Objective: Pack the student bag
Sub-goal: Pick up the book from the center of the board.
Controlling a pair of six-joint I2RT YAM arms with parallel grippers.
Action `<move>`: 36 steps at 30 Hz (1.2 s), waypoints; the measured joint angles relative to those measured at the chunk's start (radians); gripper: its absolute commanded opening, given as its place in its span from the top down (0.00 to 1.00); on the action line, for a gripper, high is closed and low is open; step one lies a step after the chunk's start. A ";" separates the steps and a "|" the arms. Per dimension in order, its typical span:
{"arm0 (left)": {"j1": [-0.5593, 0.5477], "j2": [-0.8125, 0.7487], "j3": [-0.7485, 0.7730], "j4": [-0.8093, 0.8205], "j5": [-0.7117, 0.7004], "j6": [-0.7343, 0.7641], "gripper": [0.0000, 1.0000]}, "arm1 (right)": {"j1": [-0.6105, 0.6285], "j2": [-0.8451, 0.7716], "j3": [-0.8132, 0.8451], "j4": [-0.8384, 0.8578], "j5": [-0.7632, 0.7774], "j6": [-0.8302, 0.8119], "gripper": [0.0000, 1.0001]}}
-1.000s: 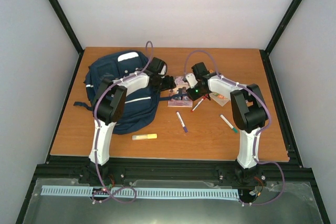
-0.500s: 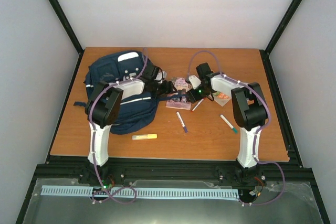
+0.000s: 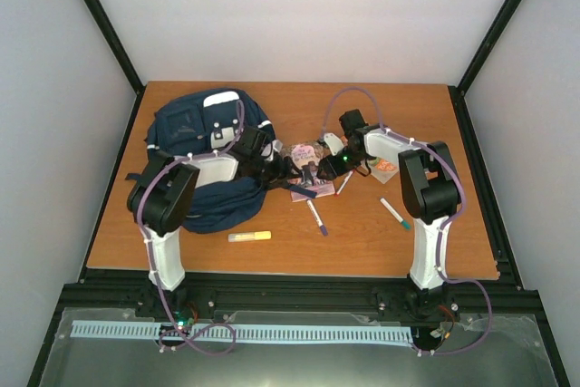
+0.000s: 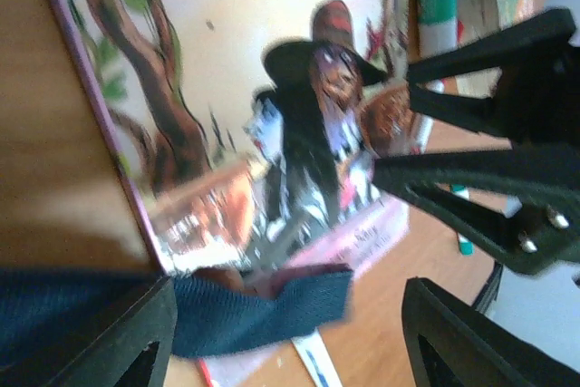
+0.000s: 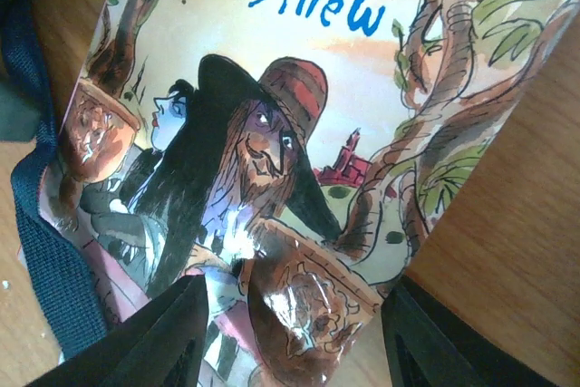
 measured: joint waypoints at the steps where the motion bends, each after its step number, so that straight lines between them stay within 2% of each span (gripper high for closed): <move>1: -0.002 -0.029 -0.027 0.003 0.000 -0.010 0.30 | 0.000 0.001 0.000 -0.002 -0.009 0.000 0.46; 6: -0.004 -0.180 -0.106 0.030 -0.016 -0.050 0.31 | 0.000 0.013 0.010 -0.012 -0.046 -0.004 0.49; 11: -0.004 -0.246 -0.113 0.043 -0.073 -0.067 0.28 | 0.000 0.027 0.023 -0.014 -0.051 0.004 0.59; 18: -0.004 -0.183 -0.080 -0.039 -0.169 -0.039 0.29 | 0.002 0.028 0.026 -0.010 -0.001 0.048 0.68; 25: -0.006 -0.086 -0.041 -0.063 -0.215 -0.027 0.28 | 0.005 0.029 0.025 0.000 0.049 0.089 0.87; 29: -0.006 -0.065 -0.016 -0.070 -0.232 -0.025 0.28 | -0.002 0.033 0.025 0.004 0.056 0.104 0.91; 36: -0.006 -0.003 0.040 -0.068 -0.221 -0.025 0.29 | -0.014 0.041 0.026 0.006 0.034 0.114 0.91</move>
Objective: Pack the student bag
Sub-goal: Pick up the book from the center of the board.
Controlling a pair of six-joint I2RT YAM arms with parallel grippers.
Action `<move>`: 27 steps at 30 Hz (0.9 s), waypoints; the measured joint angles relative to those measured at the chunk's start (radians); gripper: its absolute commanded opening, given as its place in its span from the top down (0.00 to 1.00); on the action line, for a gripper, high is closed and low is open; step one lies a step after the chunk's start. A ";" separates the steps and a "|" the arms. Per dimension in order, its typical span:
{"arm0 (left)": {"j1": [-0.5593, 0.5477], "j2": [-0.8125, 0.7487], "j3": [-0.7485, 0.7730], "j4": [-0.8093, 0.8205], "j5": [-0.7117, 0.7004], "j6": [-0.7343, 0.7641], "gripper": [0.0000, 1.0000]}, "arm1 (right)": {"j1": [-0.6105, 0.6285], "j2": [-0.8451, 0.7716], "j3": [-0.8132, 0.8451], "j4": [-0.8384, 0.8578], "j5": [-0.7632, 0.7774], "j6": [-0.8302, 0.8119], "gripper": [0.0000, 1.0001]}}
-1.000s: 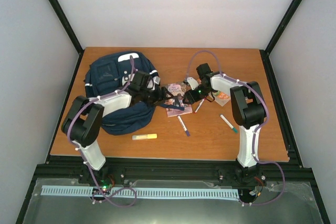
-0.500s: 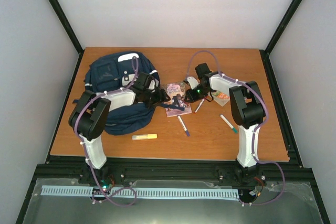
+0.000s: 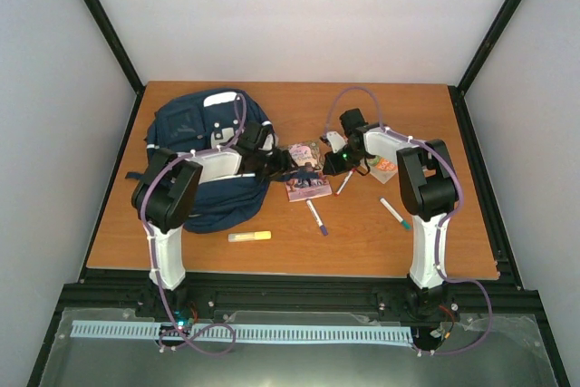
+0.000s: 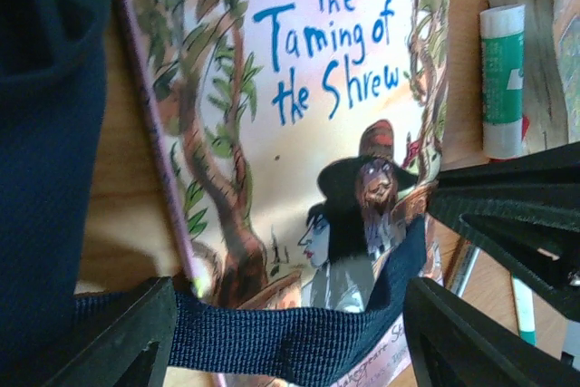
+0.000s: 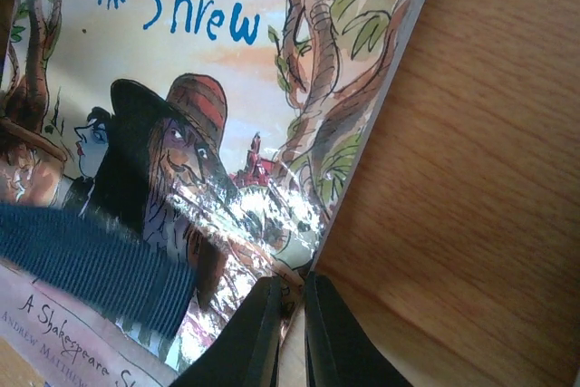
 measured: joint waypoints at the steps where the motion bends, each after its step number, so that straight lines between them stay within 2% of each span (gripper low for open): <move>1: 0.000 0.008 0.008 0.004 0.003 0.000 0.29 | -0.001 0.001 0.000 0.000 -0.003 0.000 0.91; 8: 0.007 0.034 0.018 0.055 0.064 -0.021 0.30 | -0.010 0.008 0.005 0.001 -0.023 0.000 0.91; 17: 0.018 0.012 -0.088 0.267 0.133 -0.098 0.41 | -0.014 0.012 0.009 0.000 -0.035 -0.001 0.89; 27: 0.016 -0.048 -0.092 0.311 0.169 -0.158 0.50 | -0.014 0.013 0.011 -0.003 -0.045 -0.002 0.85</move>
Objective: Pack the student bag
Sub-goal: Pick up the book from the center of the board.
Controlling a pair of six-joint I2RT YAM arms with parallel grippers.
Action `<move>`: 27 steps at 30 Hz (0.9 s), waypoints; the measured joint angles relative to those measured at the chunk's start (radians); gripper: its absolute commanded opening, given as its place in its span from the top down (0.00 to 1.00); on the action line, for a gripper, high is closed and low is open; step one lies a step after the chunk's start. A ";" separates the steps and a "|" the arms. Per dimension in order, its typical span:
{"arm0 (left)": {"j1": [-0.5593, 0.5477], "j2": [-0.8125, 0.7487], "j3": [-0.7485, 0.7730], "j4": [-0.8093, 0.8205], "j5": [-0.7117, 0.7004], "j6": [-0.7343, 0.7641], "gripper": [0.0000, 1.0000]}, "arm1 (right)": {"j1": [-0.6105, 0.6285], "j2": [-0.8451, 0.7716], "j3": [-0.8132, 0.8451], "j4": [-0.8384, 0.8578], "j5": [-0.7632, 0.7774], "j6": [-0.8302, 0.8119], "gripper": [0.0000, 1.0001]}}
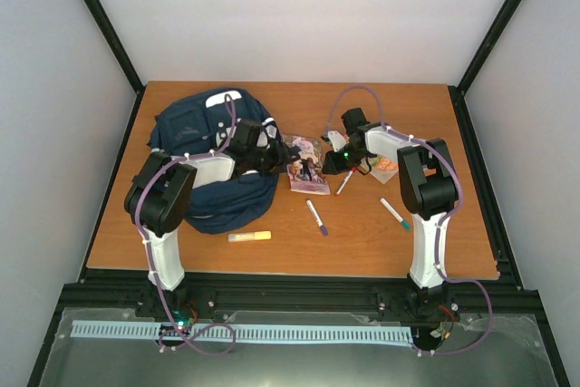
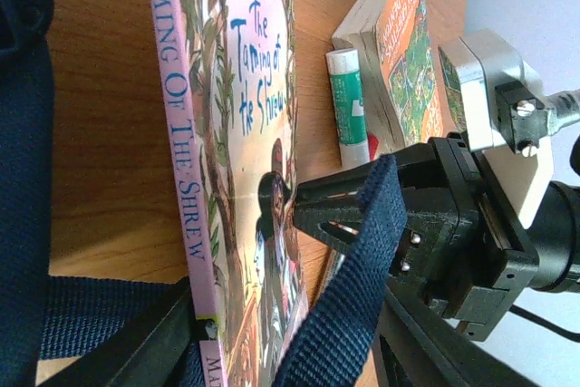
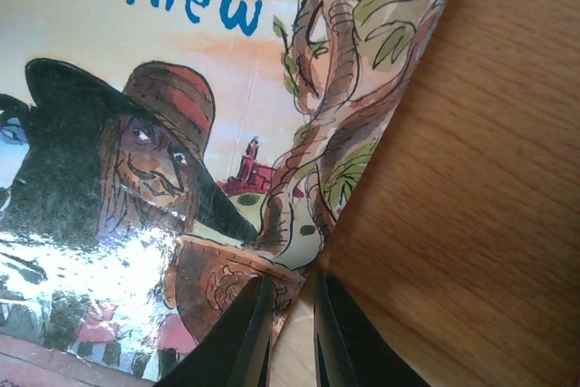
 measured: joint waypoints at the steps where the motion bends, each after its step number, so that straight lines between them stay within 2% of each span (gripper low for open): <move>1: 0.000 0.000 0.001 -0.006 0.000 -0.003 0.50 | 0.000 0.000 0.000 0.000 0.000 0.001 0.84; 3: -0.001 0.000 0.003 -0.012 0.000 -0.006 0.49 | 0.000 0.000 0.000 0.000 -0.002 0.000 0.83; 7: -0.005 0.002 0.018 -0.020 0.000 -0.010 0.34 | 0.000 0.000 0.000 -0.001 -0.006 0.000 0.82; 10: -0.010 0.002 0.049 -0.034 0.001 0.005 0.31 | 0.000 0.000 0.000 -0.001 -0.008 -0.001 0.82; 20: -0.011 0.056 0.213 -0.108 -0.001 0.040 0.29 | 0.000 0.000 0.000 -0.002 -0.009 -0.003 0.81; 27: -0.012 0.137 0.366 -0.275 -0.025 0.085 0.34 | 0.000 0.000 0.000 -0.002 -0.010 -0.003 0.80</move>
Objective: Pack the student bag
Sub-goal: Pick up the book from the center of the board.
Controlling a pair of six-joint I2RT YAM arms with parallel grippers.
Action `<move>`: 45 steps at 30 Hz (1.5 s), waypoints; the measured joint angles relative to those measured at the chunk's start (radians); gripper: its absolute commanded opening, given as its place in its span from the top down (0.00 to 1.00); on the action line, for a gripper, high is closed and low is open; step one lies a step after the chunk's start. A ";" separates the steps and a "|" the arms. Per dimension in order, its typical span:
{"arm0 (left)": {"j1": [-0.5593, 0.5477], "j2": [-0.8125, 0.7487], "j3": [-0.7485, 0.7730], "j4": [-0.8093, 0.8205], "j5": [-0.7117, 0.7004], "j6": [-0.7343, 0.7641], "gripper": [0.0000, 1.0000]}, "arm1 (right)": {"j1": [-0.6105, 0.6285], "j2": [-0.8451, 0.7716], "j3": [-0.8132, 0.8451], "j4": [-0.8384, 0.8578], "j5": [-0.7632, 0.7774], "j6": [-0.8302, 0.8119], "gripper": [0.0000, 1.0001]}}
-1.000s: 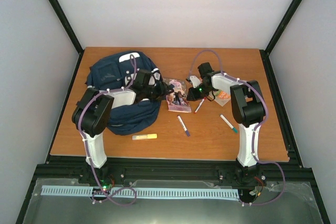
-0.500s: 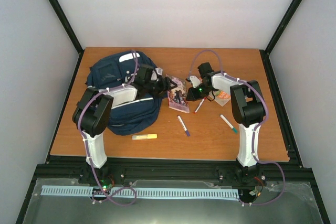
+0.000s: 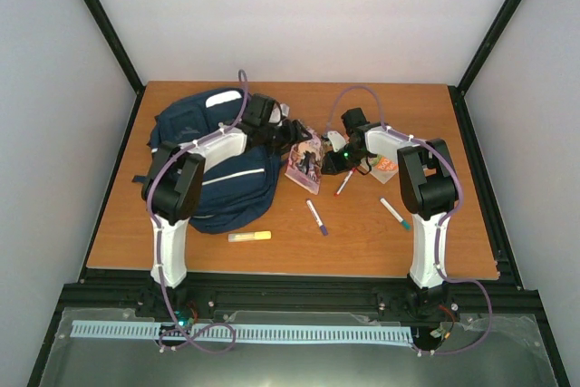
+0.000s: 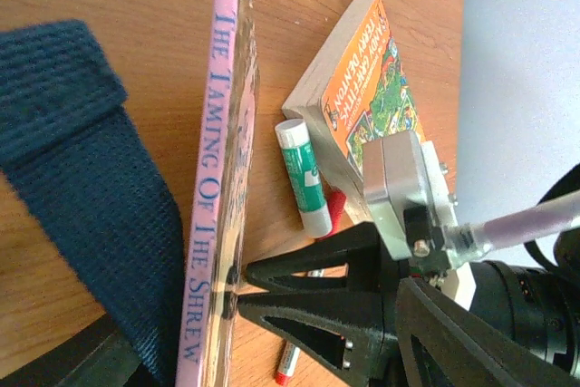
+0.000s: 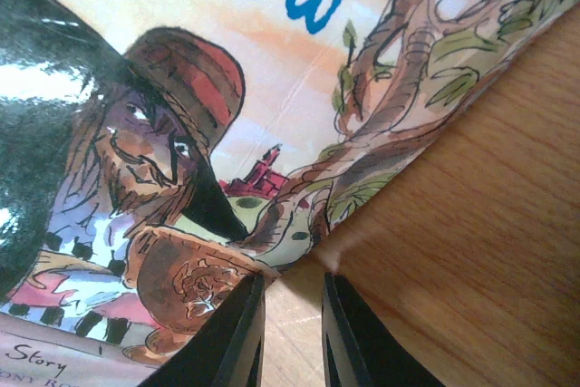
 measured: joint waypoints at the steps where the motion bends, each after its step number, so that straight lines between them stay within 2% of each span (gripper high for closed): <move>1: 0.000 0.010 0.027 -0.032 0.000 0.009 0.34 | 0.000 -0.001 0.000 0.000 0.000 0.000 0.80; 7: -0.002 0.030 0.124 -0.180 0.002 0.047 0.32 | 0.000 -0.002 0.000 -0.001 -0.002 0.000 0.80; 10: -0.005 0.026 0.139 -0.256 -0.002 0.072 0.35 | -0.003 -0.002 0.000 -0.001 -0.008 0.000 0.80; 12: -0.007 0.014 0.124 -0.300 -0.010 0.090 0.40 | -0.005 -0.002 0.000 -0.001 -0.014 0.000 0.80; 14: -0.009 -0.004 0.095 -0.325 -0.014 0.104 0.51 | -0.006 -0.001 0.000 -0.001 -0.018 0.000 0.80; 22: -0.011 -0.022 -0.013 -0.356 -0.013 0.125 0.63 | -0.007 -0.001 -0.002 0.000 -0.021 0.000 0.80; 36: -0.013 -0.114 -0.066 -0.387 0.000 0.135 0.96 | -0.007 -0.001 -0.002 0.000 -0.021 0.000 0.80; 38: -0.013 -0.138 -0.085 -0.386 0.007 0.135 0.99 | -0.008 -0.002 -0.004 0.002 -0.024 0.000 0.80; 45: -0.014 -0.217 -0.107 -0.388 0.010 0.137 0.99 | -0.016 -0.004 -0.011 0.010 -0.041 0.000 0.77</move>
